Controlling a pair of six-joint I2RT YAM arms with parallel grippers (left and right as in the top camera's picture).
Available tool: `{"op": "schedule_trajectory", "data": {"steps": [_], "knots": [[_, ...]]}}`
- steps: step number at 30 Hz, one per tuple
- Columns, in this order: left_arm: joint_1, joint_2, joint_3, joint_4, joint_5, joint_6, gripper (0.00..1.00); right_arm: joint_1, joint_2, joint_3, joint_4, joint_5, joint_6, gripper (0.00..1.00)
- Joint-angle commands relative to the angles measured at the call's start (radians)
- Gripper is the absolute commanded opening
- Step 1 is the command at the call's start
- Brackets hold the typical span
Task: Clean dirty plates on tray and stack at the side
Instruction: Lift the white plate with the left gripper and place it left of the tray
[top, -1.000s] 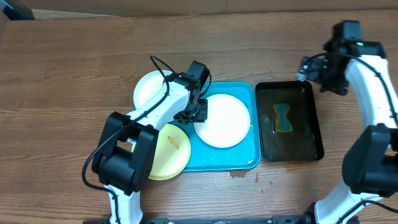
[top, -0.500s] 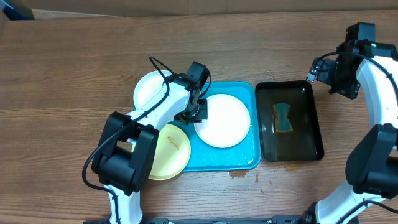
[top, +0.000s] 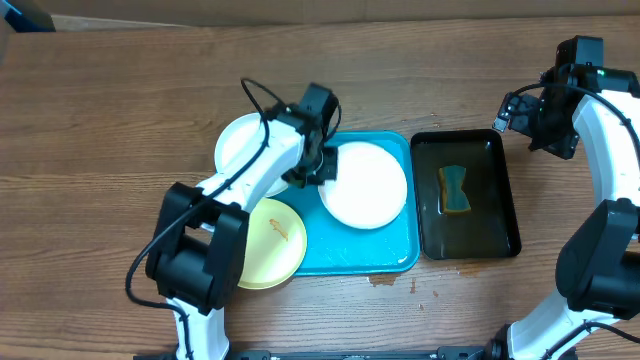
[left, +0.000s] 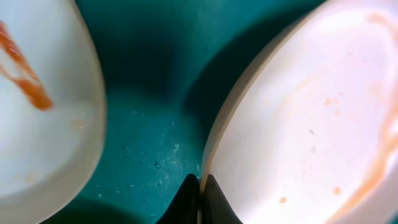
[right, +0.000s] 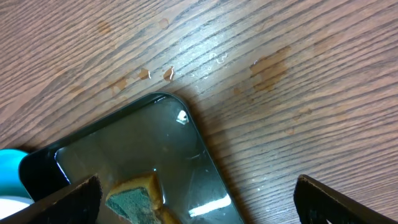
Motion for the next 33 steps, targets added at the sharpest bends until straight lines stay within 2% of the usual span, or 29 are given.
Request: {"op": "schedule_trajectory", "data": {"steps": [1,5,11,21,28,33], "knots": [[0.023,-0.070,0.142,-0.057,0.001,0.059,0.04,-0.002,-0.027,0.009,0.005,0.003,0.004,1.00],[0.021,-0.076,0.288,-0.135,-0.022,0.059,0.04,-0.002,-0.027,0.009,0.005,0.003,0.004,1.00],[-0.029,-0.076,0.364,-0.124,-0.082,0.058,0.04,-0.003,-0.027,0.009,0.005,0.003,0.004,1.00],[-0.255,-0.075,0.364,-0.035,-0.430,0.058,0.04,-0.003,-0.027,0.009,0.005,0.003,0.004,1.00],[-0.453,-0.070,0.364,-0.006,-0.769,0.068,0.04,-0.003,-0.027,0.009,0.005,0.003,0.004,1.00],[-0.560,-0.058,0.364,0.002,-0.909,0.089,0.04,-0.002,-0.027,0.009,0.005,0.003,0.004,1.00]]}}
